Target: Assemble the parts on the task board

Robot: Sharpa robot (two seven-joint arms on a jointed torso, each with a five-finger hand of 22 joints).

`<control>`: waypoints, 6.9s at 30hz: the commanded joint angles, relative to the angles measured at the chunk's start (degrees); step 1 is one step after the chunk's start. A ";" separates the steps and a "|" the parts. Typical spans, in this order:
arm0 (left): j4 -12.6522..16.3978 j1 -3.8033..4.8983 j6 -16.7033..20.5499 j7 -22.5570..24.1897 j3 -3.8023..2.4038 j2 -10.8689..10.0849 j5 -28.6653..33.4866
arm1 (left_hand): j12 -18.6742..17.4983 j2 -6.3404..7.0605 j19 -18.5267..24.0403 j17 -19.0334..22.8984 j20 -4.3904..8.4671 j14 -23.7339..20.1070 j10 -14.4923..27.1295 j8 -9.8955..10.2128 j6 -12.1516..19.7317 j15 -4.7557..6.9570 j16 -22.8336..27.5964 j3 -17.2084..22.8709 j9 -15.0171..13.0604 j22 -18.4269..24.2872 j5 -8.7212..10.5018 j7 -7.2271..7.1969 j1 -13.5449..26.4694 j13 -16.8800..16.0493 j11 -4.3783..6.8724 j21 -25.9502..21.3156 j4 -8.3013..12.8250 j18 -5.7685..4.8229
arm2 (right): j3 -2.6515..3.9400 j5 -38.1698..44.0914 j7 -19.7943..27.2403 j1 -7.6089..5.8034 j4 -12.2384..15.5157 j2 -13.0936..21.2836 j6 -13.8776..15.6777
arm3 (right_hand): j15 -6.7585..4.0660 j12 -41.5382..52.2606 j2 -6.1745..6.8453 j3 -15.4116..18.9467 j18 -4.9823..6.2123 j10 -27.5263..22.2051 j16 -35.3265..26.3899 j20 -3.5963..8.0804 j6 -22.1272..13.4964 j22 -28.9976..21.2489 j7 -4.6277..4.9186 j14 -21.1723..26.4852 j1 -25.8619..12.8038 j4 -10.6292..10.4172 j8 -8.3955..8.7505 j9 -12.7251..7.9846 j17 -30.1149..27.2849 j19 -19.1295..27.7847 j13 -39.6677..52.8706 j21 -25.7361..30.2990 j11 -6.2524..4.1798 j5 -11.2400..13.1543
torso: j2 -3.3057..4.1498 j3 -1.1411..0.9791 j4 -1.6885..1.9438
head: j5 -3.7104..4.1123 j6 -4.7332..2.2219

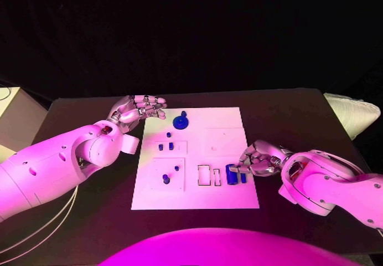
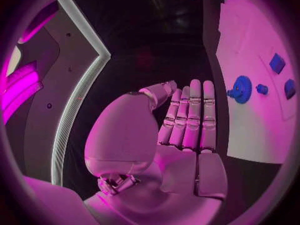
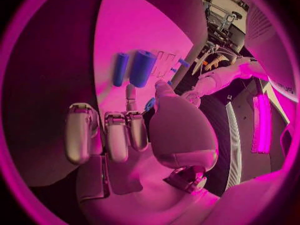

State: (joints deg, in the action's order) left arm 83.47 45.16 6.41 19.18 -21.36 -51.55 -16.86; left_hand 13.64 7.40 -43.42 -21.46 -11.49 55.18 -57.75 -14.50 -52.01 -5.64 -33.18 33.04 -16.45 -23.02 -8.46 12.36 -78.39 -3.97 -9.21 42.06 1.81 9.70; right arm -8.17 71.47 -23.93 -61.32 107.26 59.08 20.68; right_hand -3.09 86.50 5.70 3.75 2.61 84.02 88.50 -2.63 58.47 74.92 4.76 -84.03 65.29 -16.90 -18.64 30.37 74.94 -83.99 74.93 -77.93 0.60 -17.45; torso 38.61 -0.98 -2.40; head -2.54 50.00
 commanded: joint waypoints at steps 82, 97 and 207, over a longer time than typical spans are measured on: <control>-0.55 -0.33 -4.49 -1.43 -0.03 0.55 -1.53 | 0.53 -0.05 -0.70 -0.13 0.21 -0.55 0.50 -1.30 -0.22 0.03 -0.30 0.19 -0.42 0.67 -0.05 -0.17 0.00 0.00 0.22 -1.21 -0.23 0.73 | -0.13 -9.71 -5.84 -0.88 -1.24 -8.95 1.83 | -0.98 1.15 4.84 -16.87 -1.10 4.32 1.42 0.88 0.74 13.02 -0.66 -5.93 1.95 0.32 -0.76 0.28 14.88 -4.72 13.08 -3.21 -0.87 -21.81 | -0.42 0.77 -0.14 | -1.57 0.00; -0.40 -0.33 -4.87 -1.24 -0.03 0.54 -1.55 | 0.57 -0.10 -0.73 -0.13 0.22 -0.57 0.51 -1.42 -0.29 0.03 -0.31 0.21 -0.46 0.68 -0.06 -0.20 -0.08 0.00 0.22 -1.23 -0.18 0.71 | -0.20 -5.54 -6.42 0.09 -2.66 -12.58 0.48 | -0.92 0.86 5.88 -18.61 -1.13 4.19 1.24 0.82 0.87 13.07 -0.64 -5.84 -0.58 0.32 -1.10 0.56 14.52 -4.75 12.92 -3.40 -0.82 -17.06 | -0.38 0.75 -0.16 | -1.50 0.00; -0.15 -0.58 -4.68 -0.62 -0.03 0.09 -1.32 | 0.78 -0.43 -0.88 -0.14 0.29 -0.56 0.58 -1.77 -0.15 0.04 -0.37 0.34 -0.56 0.70 -0.13 -0.15 -0.20 0.01 0.20 -1.25 -0.15 0.67 | -0.18 4.07 1.19 3.67 -3.28 -11.79 5.73 | -3.85 3.50 2.22 -5.20 -0.95 5.98 1.36 3.26 -2.39 12.87 -4.95 -5.92 14.09 0.11 -25.56 16.71 14.83 -4.70 15.07 -2.02 -4.43 10.72 | -0.42 0.74 -0.20 | -2.02 0.00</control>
State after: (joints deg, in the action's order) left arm 83.19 44.60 2.38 17.97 -21.36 -51.51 -18.24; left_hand 14.14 7.40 -44.03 -21.54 -11.27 54.97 -57.55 -16.07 -52.22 -5.44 -33.17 33.21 -16.91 -22.41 -8.46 12.16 -78.39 -3.95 -9.01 41.21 1.66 9.69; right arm -8.36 74.98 -23.20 -57.72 103.90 47.13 25.35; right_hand -6.48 89.80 8.15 -1.21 1.71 84.10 89.66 0.30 56.50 74.92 -0.09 -83.92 79.64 -16.75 -43.92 47.03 74.93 -84.11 74.93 -79.72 -3.42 -6.60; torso 38.21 -0.20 -2.57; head -4.61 50.00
